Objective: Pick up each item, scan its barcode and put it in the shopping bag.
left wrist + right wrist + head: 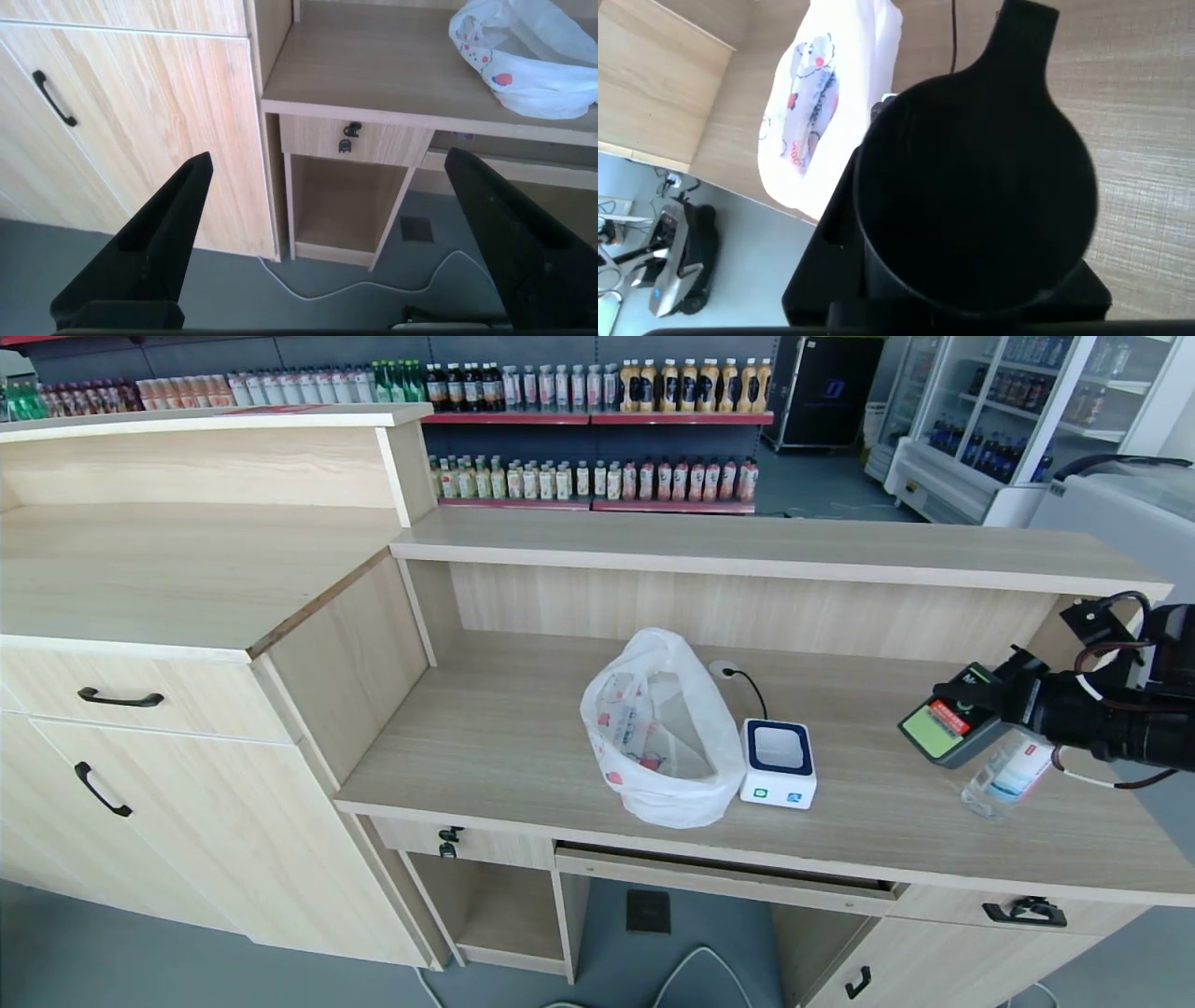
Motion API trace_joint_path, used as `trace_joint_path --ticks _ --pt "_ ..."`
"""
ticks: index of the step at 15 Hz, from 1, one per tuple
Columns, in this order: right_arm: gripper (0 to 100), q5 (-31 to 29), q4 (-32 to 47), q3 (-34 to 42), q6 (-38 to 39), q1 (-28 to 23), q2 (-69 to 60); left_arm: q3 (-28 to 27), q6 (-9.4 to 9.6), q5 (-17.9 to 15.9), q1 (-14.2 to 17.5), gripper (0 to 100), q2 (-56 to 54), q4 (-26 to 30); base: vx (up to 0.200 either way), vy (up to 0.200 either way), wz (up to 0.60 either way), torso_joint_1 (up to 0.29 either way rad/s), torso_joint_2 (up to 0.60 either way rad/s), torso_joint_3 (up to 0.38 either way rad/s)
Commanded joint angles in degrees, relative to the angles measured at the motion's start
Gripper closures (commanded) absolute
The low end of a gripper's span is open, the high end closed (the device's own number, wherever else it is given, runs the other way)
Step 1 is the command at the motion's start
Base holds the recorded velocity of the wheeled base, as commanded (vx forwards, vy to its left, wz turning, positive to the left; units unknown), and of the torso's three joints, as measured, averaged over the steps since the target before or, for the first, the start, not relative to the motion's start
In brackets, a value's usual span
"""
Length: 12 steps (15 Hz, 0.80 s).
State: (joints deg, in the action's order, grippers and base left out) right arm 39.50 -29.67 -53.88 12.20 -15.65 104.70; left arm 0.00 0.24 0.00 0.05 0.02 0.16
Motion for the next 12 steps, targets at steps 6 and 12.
trace_joint_path --ticks 6,12 --pt "100 0.1 -0.3 -6.3 1.8 1.5 5.6 0.0 0.02 0.0 0.0 0 0.0 0.0 0.0 0.0 0.0 0.0 0.0 0.0" --pt "100 0.0 -0.4 -7.6 1.8 3.9 7.0 0.0 0.02 0.0 0.0 0 0.0 0.0 0.0 0.0 0.0 0.0 0.0 0.0"
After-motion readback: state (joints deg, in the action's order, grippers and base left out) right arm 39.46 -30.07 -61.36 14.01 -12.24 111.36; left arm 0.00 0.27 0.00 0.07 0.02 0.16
